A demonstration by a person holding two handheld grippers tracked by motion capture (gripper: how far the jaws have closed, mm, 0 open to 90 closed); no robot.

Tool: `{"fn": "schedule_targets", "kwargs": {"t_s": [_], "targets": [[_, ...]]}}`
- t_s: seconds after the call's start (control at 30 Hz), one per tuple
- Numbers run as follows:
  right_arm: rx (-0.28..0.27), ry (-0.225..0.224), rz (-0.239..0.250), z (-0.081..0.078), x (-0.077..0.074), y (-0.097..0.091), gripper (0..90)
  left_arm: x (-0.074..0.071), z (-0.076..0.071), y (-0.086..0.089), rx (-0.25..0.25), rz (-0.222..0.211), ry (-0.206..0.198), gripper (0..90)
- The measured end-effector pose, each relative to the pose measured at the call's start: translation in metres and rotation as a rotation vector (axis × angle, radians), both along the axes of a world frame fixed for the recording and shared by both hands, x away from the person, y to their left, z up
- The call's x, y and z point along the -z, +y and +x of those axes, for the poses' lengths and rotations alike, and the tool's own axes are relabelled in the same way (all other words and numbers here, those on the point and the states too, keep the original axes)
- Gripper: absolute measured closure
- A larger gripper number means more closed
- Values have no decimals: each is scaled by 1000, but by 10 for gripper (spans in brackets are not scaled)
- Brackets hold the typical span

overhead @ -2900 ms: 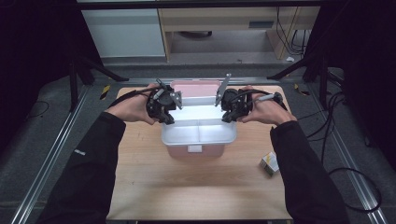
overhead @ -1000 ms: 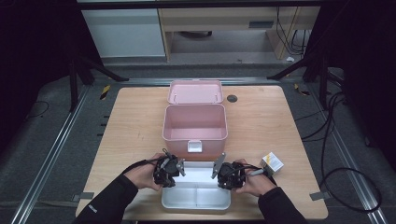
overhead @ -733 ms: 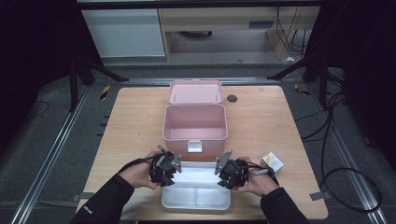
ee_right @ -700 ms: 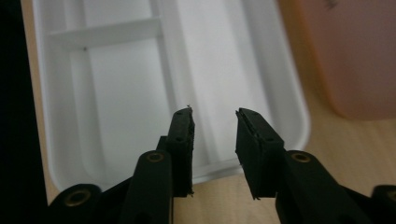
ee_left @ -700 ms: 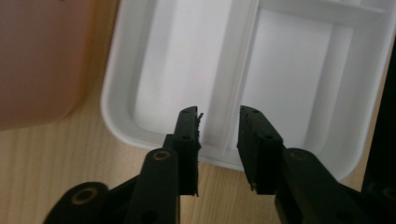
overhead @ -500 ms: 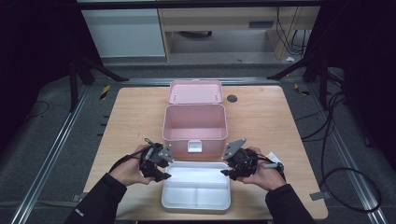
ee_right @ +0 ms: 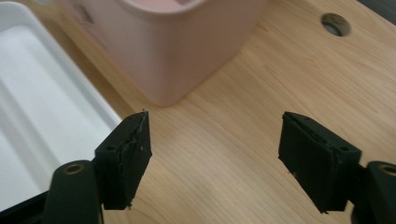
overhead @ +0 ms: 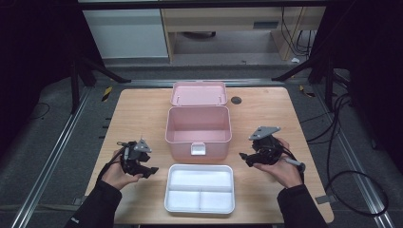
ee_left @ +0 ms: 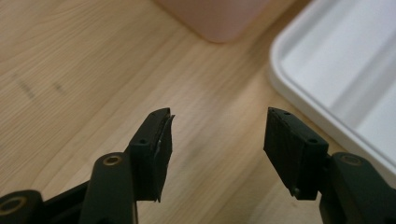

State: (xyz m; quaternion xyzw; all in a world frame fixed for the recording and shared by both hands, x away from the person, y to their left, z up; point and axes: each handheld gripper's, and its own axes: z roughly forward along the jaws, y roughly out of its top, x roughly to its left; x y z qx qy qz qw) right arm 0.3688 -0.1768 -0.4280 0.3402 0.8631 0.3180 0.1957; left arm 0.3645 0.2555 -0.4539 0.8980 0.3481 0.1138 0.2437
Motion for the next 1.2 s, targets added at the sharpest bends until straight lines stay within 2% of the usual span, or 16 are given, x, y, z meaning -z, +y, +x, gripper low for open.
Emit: {"fn": "schedule_targets", "kwargs": {"t_s": [0.13,0.3,0.5,0.73,0.93,1.03,1.2], "targets": [[59,5,-10,2,1,-15,219,0,4,10,-75,-25,-26,381],[136,18,-32,4,4,-34,212,-6,4,15,-118,-42,-83,362],[180,80,-92,5,14,-49,185,-6,5,24,-154,-52,-87,363],[193,162,-132,4,28,-56,171,-6,5,26,-152,-39,-85,356],[206,194,-158,-2,36,-60,174,-7,5,24,-143,-39,-85,356],[227,218,-159,-3,38,-66,180,-7,5,22,-139,-36,-84,356],[230,266,-167,-3,46,-69,203,-7,6,20,-127,-37,-86,356]]}}
